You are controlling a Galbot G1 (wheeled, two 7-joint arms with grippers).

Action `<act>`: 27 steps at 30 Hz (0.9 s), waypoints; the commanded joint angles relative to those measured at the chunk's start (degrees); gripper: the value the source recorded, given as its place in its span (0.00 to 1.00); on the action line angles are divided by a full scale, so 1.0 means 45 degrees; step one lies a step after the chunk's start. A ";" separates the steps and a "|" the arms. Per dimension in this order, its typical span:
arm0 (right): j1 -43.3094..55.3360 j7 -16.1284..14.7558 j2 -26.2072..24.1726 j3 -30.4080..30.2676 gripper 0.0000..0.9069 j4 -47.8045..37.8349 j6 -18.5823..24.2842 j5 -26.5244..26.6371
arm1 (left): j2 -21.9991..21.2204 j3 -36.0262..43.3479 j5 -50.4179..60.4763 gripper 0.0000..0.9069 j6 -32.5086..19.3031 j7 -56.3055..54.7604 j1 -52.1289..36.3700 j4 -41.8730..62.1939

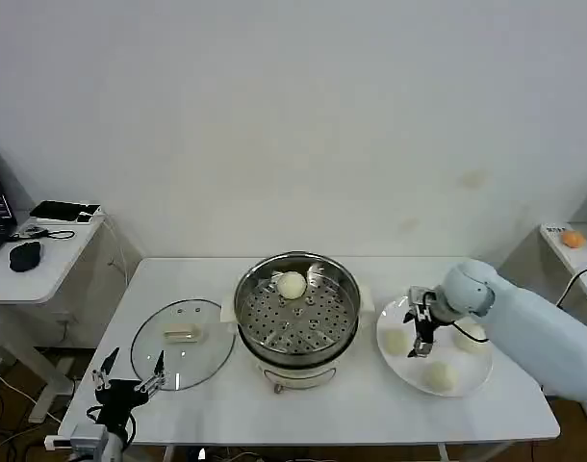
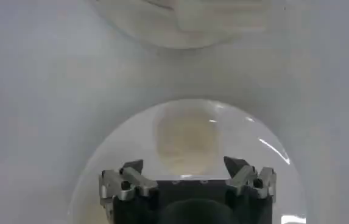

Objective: Take steamed baozi put them in steamer then cover it.

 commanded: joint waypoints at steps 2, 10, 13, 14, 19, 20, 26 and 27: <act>0.0005 0.0080 0.0451 -0.0055 1.00 -0.0566 0.0135 -0.0195 | -0.0004 -0.0040 -0.0019 1.00 0.0003 0.0008 0.0027 0.0078; -0.0101 0.0012 0.0516 -0.0074 1.00 -0.0850 0.0266 -0.0389 | 0.0070 -0.0089 -0.0033 1.00 0.0018 0.0050 -0.0047 0.0135; -0.0114 0.0047 0.0581 -0.0056 1.00 -0.0937 0.0274 -0.0375 | 0.0073 -0.0068 -0.0033 1.00 0.0017 0.0053 -0.0081 0.0191; -0.0115 0.0068 0.0622 -0.0049 1.00 -0.0999 0.0286 -0.0370 | 0.0070 -0.0067 -0.0032 1.00 0.0017 0.0055 -0.0085 0.0196; -0.0083 0.0150 0.0765 -0.0073 0.79 -0.1133 0.0265 -0.0300 | 0.0070 -0.0077 -0.0032 1.00 0.0017 0.0064 -0.0092 0.0226; -0.0076 0.0151 0.0777 -0.0073 0.78 -0.1152 0.0257 -0.0274 | 0.0076 -0.0080 -0.0030 1.00 0.0014 0.0068 -0.0085 0.0228; -0.0058 0.0087 0.0686 -0.0095 0.78 -0.1124 0.0234 -0.0228 | 0.0061 -0.0122 -0.0064 1.00 0.0019 0.0072 -0.0151 0.0276; -0.0065 0.0083 0.0654 -0.0097 0.78 -0.1096 0.0236 -0.0222 | 0.0059 -0.0126 -0.0064 1.00 0.0021 0.0071 -0.0165 0.0277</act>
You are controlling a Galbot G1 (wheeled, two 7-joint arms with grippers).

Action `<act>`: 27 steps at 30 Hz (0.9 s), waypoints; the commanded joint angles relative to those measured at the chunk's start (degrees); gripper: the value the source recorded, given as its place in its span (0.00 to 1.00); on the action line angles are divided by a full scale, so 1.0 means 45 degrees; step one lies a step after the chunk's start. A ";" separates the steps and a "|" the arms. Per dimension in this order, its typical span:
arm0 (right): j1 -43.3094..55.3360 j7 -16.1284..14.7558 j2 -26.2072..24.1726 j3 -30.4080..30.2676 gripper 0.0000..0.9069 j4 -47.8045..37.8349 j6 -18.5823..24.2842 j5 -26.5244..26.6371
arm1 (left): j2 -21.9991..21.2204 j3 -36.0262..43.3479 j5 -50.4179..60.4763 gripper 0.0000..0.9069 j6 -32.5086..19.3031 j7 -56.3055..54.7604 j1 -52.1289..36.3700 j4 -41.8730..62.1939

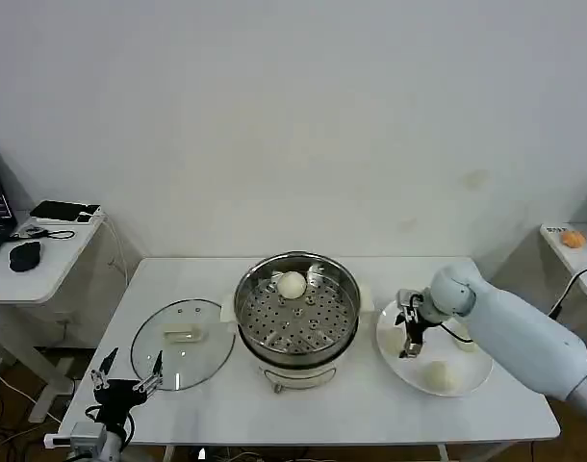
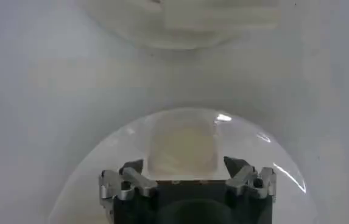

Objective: Take steamed baozi put them in steamer then cover it.

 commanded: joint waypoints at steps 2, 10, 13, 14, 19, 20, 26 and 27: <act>0.0004 -0.0007 -0.0063 0.0000 0.78 -0.0032 0.0015 -0.0004 | -0.0012 -0.0020 -0.0021 1.00 0.0011 0.0019 -0.0079 0.0022; 0.0854 0.0056 -0.1487 -0.0175 0.78 0.1521 -0.0438 0.0930 | 0.0027 -0.0016 -0.0078 1.00 0.0030 0.0053 -0.0163 0.0029; 0.2249 -0.0050 -0.2566 -0.0724 0.78 0.2812 -0.0768 0.1812 | 0.0001 0.0075 -0.0078 1.00 0.0024 0.0075 -0.0195 -0.0009; 0.2775 -0.0090 -0.2900 -0.0894 0.78 0.3175 -0.0821 0.2141 | -0.0026 0.0096 -0.0071 1.00 0.0026 0.0088 -0.0232 -0.0024; 0.6406 -0.0242 -0.3534 -0.2847 0.78 0.4739 -0.1335 0.4031 | 0.0022 0.0147 -0.0054 1.00 0.0044 0.0090 -0.0410 -0.0101; 0.7012 -0.0242 -0.3472 -0.3115 0.78 0.4841 -0.1394 0.4390 | 0.0034 0.0158 -0.0006 1.00 0.0077 0.0082 -0.0433 -0.0114; 0.9697 -0.0175 -0.1802 -0.4338 0.78 0.4557 -0.1847 0.6093 | -0.0066 0.0197 0.0190 1.00 0.0046 0.0030 -0.0561 0.0033; 1.0094 -0.0161 -0.1292 -0.4610 0.78 0.4458 -0.1995 0.6507 | -0.0095 0.0179 0.0186 1.00 0.0048 0.0025 -0.0533 -0.0015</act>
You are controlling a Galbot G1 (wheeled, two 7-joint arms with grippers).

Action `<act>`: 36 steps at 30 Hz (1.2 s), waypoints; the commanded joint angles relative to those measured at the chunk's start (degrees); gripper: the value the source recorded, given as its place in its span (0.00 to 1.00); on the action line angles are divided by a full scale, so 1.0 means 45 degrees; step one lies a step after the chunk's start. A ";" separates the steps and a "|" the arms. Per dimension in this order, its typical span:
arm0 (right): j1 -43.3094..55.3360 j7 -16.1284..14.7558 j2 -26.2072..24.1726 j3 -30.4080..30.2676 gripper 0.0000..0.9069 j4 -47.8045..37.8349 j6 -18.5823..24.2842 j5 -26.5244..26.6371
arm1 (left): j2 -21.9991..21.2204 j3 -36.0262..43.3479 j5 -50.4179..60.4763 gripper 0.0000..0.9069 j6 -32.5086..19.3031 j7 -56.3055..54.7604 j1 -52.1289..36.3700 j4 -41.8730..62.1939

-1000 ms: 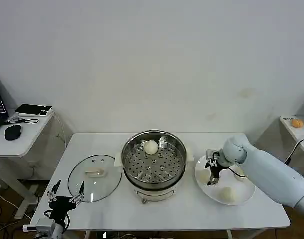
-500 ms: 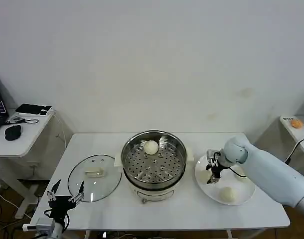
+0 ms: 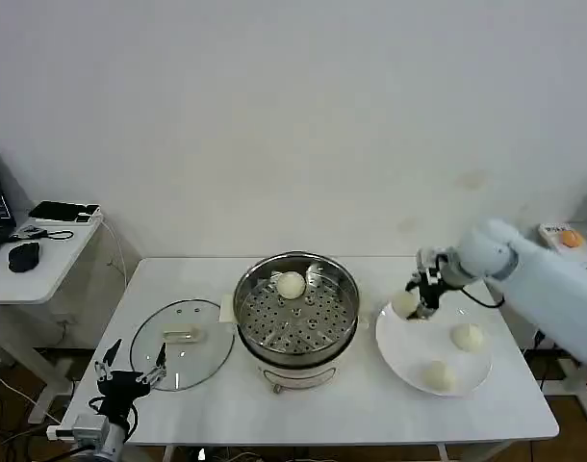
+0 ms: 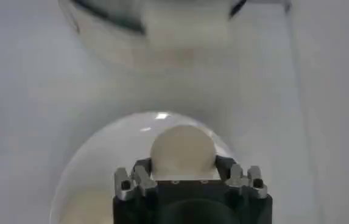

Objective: Take steamed baozi put them in steamer then cover it.

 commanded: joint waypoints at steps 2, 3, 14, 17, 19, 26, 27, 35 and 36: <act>0.4611 0.0057 0.1716 -0.2237 0.78 0.0794 -0.0962 0.3354 | -0.0070 -0.0030 0.0189 1.00 0.0016 -0.0036 0.0006 -0.0094; 0.4620 0.0069 0.2168 -0.2271 0.78 0.0700 -0.1076 0.3559 | -0.0091 -0.0063 0.0255 1.00 0.0068 -0.0039 0.0020 -0.0157; 0.3726 0.0191 0.6549 -0.2557 0.78 -0.2285 -0.1253 0.3353 | -0.0366 -0.0292 0.0275 1.00 0.0290 0.0038 0.0040 -0.0895; 0.3406 0.0172 0.7438 -0.2738 0.78 -0.3264 -0.1174 0.3144 | -0.0426 -0.0325 0.0199 1.00 0.0290 -0.0024 0.0021 -0.0953; 0.3104 0.0164 0.7905 -0.2757 0.78 -0.3840 -0.1127 0.3024 | -0.0450 -0.0327 0.0158 1.00 0.0285 -0.0030 -0.0016 -0.0950; 0.2069 0.0108 0.8968 -0.2847 0.78 -0.4704 -0.1077 0.2694 | -0.0408 -0.0327 0.0085 1.00 0.0283 -0.0033 -0.0140 -0.0874; 0.1949 0.0098 0.9131 -0.2826 0.78 -0.4827 -0.1072 0.2611 | -0.0417 -0.0318 0.0079 1.00 0.0287 -0.0067 -0.0156 -0.0866; 0.1238 0.0020 0.9839 -0.2831 0.78 -0.6027 -0.0787 0.1870 | -0.0383 -0.0375 0.0021 1.00 0.0298 -0.0026 -0.0137 -0.0865; 0.1221 0.0022 0.9841 -0.2848 0.78 -0.6048 -0.0768 0.1848 | -0.0374 -0.0378 0.0017 1.00 0.0295 -0.0028 -0.0134 -0.0861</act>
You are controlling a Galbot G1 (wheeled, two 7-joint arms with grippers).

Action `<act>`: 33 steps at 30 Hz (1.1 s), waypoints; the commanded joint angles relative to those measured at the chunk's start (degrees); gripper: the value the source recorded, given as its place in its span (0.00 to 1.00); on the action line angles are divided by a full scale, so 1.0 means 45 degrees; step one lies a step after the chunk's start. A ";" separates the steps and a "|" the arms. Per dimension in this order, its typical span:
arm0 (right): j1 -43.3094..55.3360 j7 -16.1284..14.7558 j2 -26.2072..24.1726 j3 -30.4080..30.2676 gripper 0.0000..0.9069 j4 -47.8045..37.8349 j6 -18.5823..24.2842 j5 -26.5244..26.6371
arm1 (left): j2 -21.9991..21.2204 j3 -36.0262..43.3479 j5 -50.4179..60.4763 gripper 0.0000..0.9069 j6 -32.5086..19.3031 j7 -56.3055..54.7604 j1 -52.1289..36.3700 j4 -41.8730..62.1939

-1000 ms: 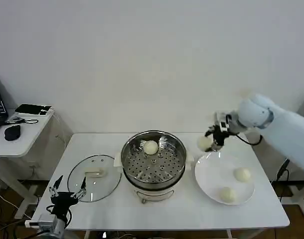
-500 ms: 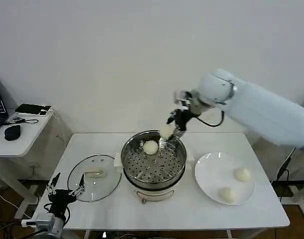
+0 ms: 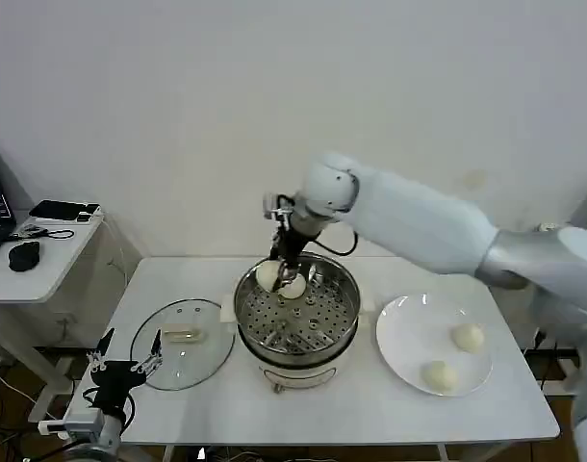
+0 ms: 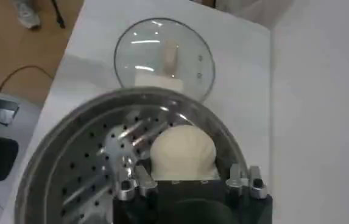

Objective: Take steamed baozi put them in steamer then cover it.

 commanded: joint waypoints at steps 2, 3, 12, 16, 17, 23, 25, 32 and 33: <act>-0.0669 -0.0016 0.1200 -0.0210 0.78 -0.1313 0.0088 -0.0409 | 0.0068 -0.0046 -0.0036 1.00 0.0020 0.0004 0.0033 -0.0045; -0.0686 -0.0024 0.1182 -0.0223 0.78 -0.1286 0.0080 -0.0408 | 0.0076 -0.0043 -0.0050 1.00 0.0020 0.0005 0.0033 -0.0033; -0.0752 -0.0102 0.0846 -0.0571 0.78 -0.0765 -0.0005 -0.0448 | 0.0049 0.0007 -0.0072 1.00 0.0006 0.0010 0.0045 0.0000; -0.0768 -0.0129 0.0804 -0.0673 0.78 -0.0691 -0.0007 -0.0527 | 0.0018 -0.0004 -0.0086 1.00 0.0010 0.0007 0.0050 -0.0034; -0.0775 -0.0131 0.0805 -0.0663 0.78 -0.0698 -0.0011 -0.0541 | 0.0018 -0.0007 -0.0086 1.00 0.0009 0.0008 0.0052 -0.0038; -0.0885 -0.0130 0.0848 -0.0568 0.78 -0.0809 0.0033 -0.0718 | 0.0014 -0.0033 -0.0073 1.00 0.0007 0.0004 0.0098 -0.0087; -0.0947 -0.0109 0.0850 -0.0546 0.78 -0.0792 0.0023 -0.0745 | 0.0006 -0.0027 -0.0064 1.00 0.0007 -0.0001 0.0102 -0.0089; -0.0994 -0.0106 0.0657 -0.0528 1.00 -0.0427 -0.0028 -0.0725 | -0.0004 -0.0034 -0.0065 1.00 0.0014 0.0027 0.0126 -0.0123; -0.0974 -0.0032 0.0618 -0.0529 1.00 -0.0368 -0.0053 -0.0733 | -0.0009 -0.0035 -0.0065 1.00 0.0016 0.0025 0.0124 -0.0119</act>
